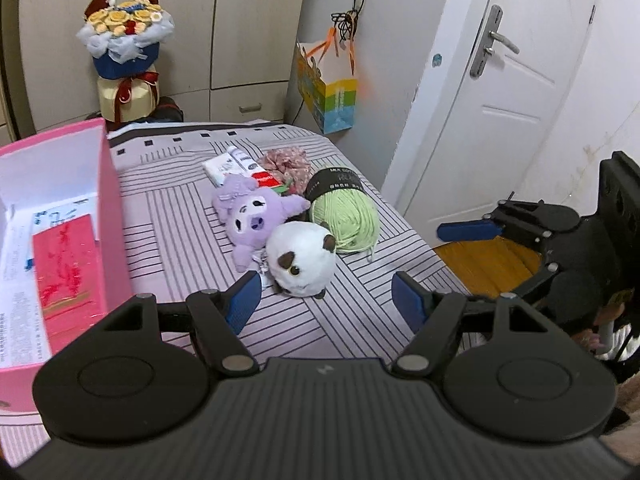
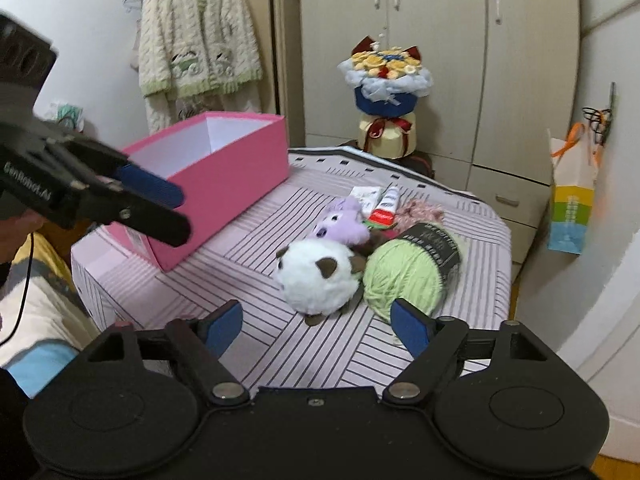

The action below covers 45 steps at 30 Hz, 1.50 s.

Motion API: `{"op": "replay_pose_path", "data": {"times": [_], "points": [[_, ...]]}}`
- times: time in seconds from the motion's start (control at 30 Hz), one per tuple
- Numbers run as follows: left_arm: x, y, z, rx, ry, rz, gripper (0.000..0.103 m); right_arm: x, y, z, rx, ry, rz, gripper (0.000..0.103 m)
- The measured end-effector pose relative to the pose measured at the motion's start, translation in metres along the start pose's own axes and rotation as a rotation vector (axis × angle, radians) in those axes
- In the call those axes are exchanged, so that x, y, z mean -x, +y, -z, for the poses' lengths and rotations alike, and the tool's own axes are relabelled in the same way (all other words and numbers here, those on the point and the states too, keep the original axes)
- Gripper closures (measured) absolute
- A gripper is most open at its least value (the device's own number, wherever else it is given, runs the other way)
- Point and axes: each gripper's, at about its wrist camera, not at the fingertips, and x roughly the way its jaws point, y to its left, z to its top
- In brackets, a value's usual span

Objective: Organize soft objects
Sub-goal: 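Reach the left gripper to the white plush toy and grasp it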

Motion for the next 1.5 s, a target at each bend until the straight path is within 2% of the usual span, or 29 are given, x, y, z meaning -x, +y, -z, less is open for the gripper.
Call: {"op": "replay_pose_path", "data": {"times": [0.17,0.5,0.7,0.83,0.97,1.0,1.07,1.3,1.4,1.5], "points": [[-0.027,0.004,0.004,0.014,0.007,-0.001,0.032,-0.03,0.002,0.009,0.016,0.013,-0.041,0.017],[-0.075,0.018,0.006,0.038,-0.056,-0.014,0.032,-0.08,-0.002,0.024,-0.064,-0.082,-0.076,0.017],[-0.093,0.021,0.006,0.02,-0.112,-0.046,0.034,-0.1,0.007,0.023,-0.059,-0.074,-0.014,0.017],[-0.103,0.032,0.001,0.105,-0.084,0.012,0.036,-0.113,0.011,0.021,-0.035,-0.049,0.044,0.018],[-0.107,0.035,0.004,0.124,-0.101,0.003,0.048,-0.125,0.013,0.02,-0.051,0.0,0.051,0.019],[-0.107,0.036,0.005,0.137,-0.1,0.019,0.052,-0.127,0.014,0.02,-0.059,0.007,0.051,0.018],[-0.108,0.04,0.008,0.175,-0.093,0.053,0.055,-0.128,0.013,0.019,-0.09,-0.001,0.058,0.018],[-0.104,0.041,0.015,0.195,-0.091,0.058,0.057,-0.127,0.017,0.021,-0.187,-0.064,0.112,0.035],[-0.1,0.041,0.017,0.225,-0.078,0.071,0.057,-0.124,0.026,0.026,-0.181,-0.085,0.138,0.037],[-0.093,0.037,0.02,0.218,-0.062,0.076,0.057,-0.116,0.031,0.029,-0.191,-0.082,0.128,0.037]]}}
